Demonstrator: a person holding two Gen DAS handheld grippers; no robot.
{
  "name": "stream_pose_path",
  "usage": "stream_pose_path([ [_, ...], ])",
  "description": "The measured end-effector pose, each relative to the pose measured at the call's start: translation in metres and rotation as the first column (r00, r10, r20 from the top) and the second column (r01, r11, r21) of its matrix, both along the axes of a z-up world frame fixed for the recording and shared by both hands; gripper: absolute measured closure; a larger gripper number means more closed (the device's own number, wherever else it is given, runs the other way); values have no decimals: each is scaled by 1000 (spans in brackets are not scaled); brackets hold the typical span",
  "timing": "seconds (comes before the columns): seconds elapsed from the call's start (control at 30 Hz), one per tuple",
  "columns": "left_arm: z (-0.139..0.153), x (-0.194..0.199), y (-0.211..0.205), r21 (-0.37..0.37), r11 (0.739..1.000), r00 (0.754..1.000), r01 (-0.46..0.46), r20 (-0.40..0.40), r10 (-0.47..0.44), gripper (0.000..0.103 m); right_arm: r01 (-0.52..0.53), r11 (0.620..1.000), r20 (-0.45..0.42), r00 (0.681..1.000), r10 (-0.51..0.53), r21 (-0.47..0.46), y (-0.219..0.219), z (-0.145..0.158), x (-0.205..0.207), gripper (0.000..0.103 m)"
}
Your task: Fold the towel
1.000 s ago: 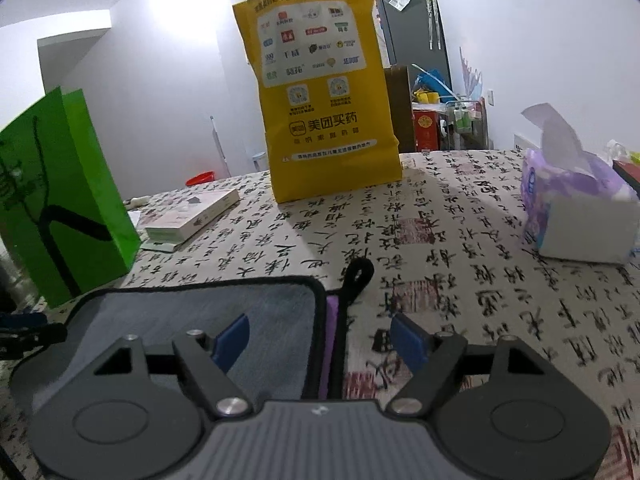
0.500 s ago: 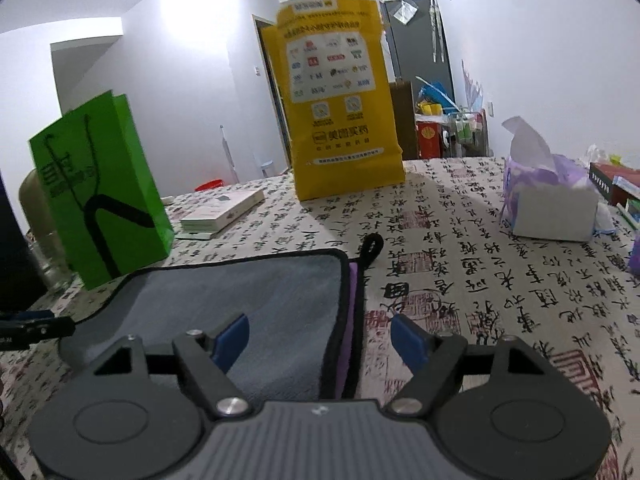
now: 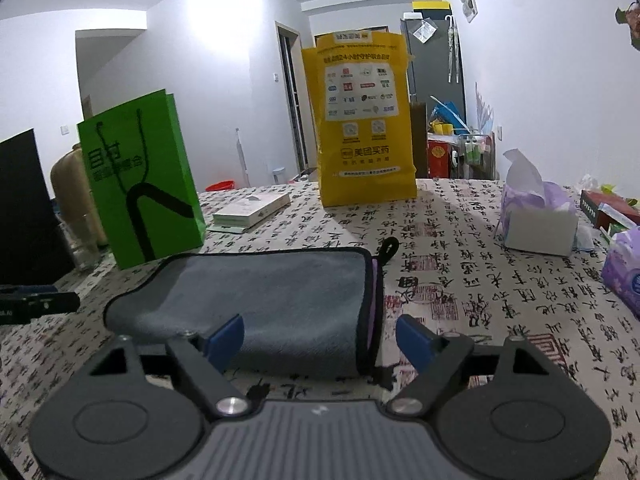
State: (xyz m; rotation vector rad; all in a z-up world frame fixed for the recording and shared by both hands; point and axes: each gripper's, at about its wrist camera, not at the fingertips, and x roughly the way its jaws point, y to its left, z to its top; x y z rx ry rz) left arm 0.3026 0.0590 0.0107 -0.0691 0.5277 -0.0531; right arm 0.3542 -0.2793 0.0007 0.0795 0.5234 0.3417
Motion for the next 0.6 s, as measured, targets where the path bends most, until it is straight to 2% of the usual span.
stream_pose_path([
  [0.6,16,-74,-3,-20,1000,997,1,71,0,8,-18,999,66,998,19,-29,5,26,-72,15],
])
